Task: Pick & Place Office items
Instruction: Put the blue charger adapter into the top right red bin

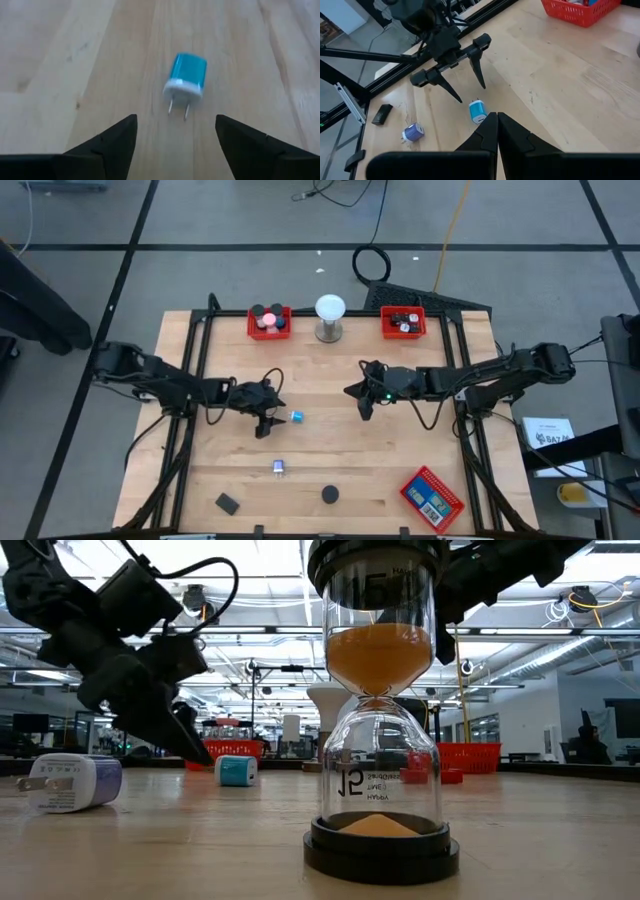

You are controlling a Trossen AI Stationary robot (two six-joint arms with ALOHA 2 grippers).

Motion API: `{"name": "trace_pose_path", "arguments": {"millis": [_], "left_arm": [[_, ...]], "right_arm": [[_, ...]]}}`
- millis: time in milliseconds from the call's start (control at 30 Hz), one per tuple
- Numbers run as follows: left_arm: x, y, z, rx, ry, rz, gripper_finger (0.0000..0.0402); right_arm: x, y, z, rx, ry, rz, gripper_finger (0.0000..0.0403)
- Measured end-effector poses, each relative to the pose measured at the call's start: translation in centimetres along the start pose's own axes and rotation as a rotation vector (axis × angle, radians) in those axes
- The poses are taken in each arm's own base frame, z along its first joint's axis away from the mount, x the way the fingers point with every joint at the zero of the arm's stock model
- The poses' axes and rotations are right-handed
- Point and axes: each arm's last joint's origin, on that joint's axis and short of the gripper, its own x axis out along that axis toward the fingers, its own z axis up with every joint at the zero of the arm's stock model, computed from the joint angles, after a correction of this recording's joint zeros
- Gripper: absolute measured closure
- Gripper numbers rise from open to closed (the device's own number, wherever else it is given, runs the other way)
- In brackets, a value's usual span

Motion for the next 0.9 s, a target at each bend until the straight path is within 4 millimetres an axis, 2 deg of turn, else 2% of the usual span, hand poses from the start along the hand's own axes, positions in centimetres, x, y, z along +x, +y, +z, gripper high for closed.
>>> {"name": "trace_pose_path", "arguments": {"millis": [200, 367, 667, 900], "left_arm": [[1.0, -0.3, 1.0, 0.090, -0.011, -0.006, 0.0184], [1.7, -0.2, 0.9, 0.125, 0.036, 0.019, 0.0221], [1.9, -0.2, 0.7, 0.151, 0.048, 0.025, 0.0257], [1.9, -0.2, 0.7, 0.178, 0.048, 0.025, 0.0306]], "right_arm": [[0.0, 0.0, 0.0, -0.016, 0.000, 0.001, 0.0403], [0.0, 0.0, 0.0, -0.016, -0.001, 0.001, 0.0403], [0.0, 0.0, 0.0, -0.018, -0.002, 0.002, 0.0403], [0.0, 0.0, 0.0, -0.020, -0.003, 0.002, 0.0403]]}}
